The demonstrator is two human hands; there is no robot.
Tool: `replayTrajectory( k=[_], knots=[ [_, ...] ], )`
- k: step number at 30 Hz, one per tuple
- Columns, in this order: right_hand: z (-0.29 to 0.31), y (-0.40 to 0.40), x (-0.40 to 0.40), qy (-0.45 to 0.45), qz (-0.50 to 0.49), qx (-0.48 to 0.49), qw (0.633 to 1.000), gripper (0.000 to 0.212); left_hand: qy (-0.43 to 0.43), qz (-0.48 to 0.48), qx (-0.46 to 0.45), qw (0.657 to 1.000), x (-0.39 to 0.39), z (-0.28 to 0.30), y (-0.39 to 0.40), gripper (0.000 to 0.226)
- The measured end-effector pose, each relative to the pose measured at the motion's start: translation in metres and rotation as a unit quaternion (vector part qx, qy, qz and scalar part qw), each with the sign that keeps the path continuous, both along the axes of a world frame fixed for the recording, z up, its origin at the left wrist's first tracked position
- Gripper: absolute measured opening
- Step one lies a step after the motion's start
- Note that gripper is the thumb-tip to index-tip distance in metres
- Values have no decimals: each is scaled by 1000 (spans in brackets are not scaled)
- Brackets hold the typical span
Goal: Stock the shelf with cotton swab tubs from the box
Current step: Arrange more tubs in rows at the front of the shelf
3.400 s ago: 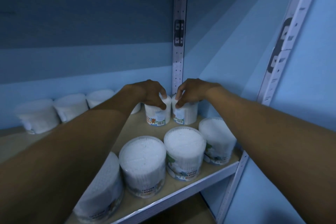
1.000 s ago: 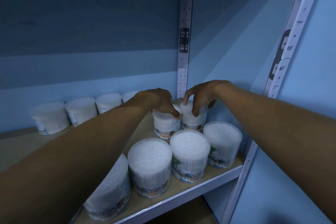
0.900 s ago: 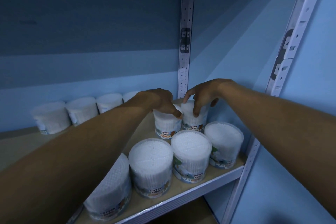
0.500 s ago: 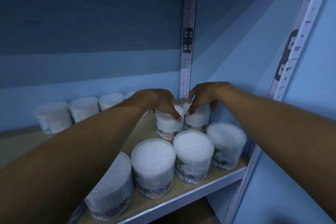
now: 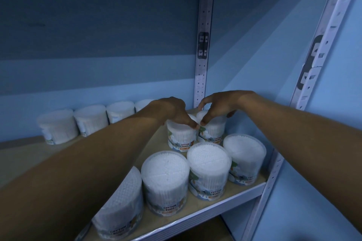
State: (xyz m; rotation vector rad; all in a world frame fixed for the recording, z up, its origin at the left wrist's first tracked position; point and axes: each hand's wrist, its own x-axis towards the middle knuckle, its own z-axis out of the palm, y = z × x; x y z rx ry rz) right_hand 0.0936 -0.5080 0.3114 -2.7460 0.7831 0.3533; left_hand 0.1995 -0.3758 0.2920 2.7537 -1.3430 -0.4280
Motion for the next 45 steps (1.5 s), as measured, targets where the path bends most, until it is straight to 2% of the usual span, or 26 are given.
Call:
replayTrajectory(
  k=[5,20,30,35,45],
  knots=[
    [-2,1,3,0,19,-25,1000,62,46,0,14,999,2,1,-4,77],
    [-1,5,-2,4,14,-27,1000,62,32,6,10,999,-8,1,-1,81],
    [2,15,-18,21,8,-32,999,59,19,-4,17,1000,-24,5,5,79],
    [4,20,-27,28,6,-28,999,59,15,-9,30,999,-31,7,8,70],
    [8,28,-39,37,-3,-21,999,61,15,-9,41,999,-42,10,12,70]
  ],
)
